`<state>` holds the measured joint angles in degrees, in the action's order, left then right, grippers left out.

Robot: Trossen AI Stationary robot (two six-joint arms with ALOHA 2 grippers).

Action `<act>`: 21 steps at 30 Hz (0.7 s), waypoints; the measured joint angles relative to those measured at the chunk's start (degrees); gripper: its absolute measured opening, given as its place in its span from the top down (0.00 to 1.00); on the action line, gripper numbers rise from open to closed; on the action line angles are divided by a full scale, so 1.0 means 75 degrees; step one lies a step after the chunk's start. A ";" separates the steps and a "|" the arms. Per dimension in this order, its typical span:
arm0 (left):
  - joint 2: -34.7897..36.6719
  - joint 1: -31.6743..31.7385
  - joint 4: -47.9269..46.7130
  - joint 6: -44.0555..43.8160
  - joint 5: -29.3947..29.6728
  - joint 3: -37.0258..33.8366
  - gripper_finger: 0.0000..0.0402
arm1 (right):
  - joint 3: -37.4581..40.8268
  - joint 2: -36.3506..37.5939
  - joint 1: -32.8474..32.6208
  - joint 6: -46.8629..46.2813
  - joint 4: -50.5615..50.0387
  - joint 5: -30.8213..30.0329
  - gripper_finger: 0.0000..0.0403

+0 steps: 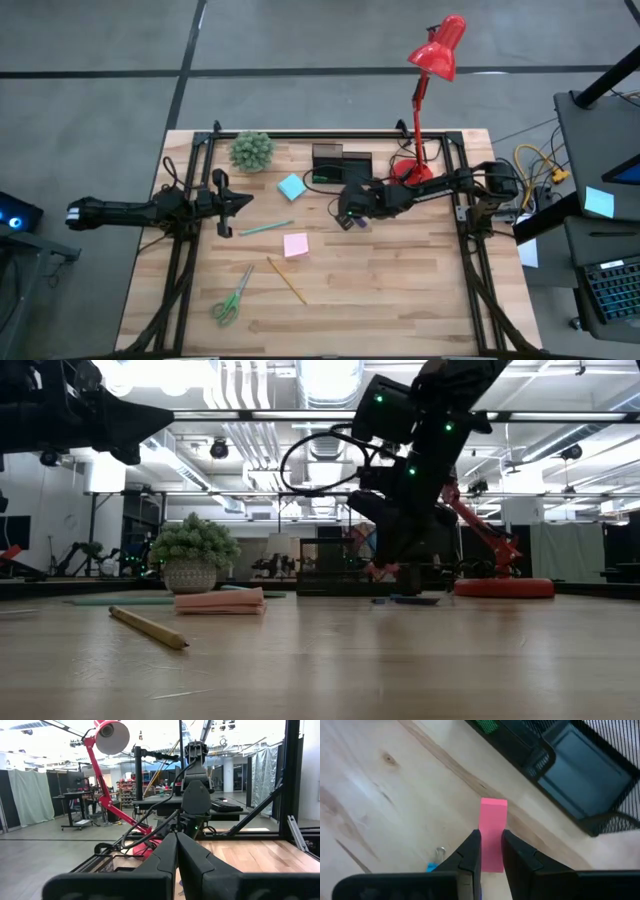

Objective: Pick and place office supplies into organizer
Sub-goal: Put the pink eraser into the desk organizer

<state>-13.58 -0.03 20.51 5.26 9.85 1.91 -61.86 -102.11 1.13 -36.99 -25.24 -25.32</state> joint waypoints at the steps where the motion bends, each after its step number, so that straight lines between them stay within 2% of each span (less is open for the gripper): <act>1: 0.0000 0.0003 0.0000 0.0000 0.0003 0.0000 1.00 | -0.0024 0.0003 0.0000 0.0131 0.0001 -0.0002 0.86; 21: 0.0000 0.0000 0.0003 -0.0017 -0.0003 0.0000 1.00 | -0.0613 0.0003 0.0377 0.3119 0.0150 0.0003 0.86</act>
<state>-13.58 -0.03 20.53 5.13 9.82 1.91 -66.46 -102.08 3.95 -13.60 -24.12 -25.30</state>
